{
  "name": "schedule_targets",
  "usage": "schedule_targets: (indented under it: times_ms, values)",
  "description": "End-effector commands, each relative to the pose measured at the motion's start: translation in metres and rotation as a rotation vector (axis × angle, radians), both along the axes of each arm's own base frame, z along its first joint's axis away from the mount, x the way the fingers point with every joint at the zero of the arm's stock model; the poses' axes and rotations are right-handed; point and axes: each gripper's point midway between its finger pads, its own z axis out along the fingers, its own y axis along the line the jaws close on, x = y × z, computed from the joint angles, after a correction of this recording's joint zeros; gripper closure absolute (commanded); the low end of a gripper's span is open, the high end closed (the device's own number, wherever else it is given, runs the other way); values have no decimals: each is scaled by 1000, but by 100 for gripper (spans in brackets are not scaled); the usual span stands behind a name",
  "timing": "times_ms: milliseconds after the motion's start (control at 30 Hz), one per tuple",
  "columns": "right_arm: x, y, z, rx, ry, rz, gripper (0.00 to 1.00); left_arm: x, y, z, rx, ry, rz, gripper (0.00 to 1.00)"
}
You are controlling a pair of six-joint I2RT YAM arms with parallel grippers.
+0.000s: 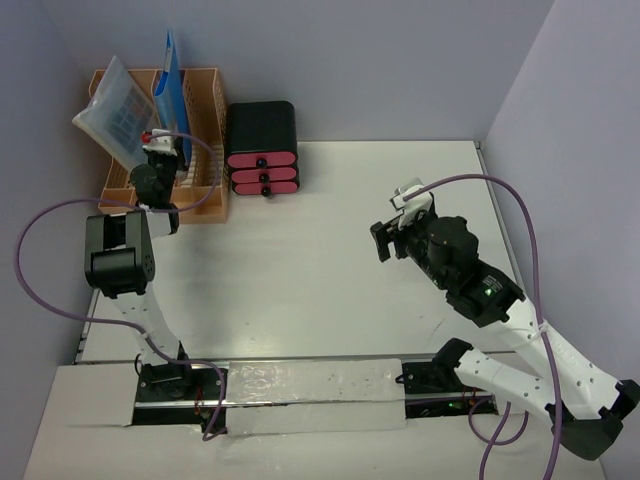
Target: Organize the desk
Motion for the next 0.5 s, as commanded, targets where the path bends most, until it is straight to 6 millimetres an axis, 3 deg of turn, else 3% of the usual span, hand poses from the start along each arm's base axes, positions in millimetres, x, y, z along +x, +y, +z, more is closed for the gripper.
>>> schedule_targets:
  times_ms: [0, 200, 300, 467]
  values:
    - [-2, -6, -1, 12, -7, -24, 15, -8, -20, 31, 31, -130, -121, 100]
    - [-1, -7, -5, 2, -7, -26, 15, -6, -20, 8, 53, -66, -119, 100]
    - [1, -5, -6, -1, -1, -22, 15, -8, -20, 4, 58, -52, -124, 93]
    - [1, -4, -11, -8, 8, -17, 15, -10, -20, 0, 69, -27, -121, 100]
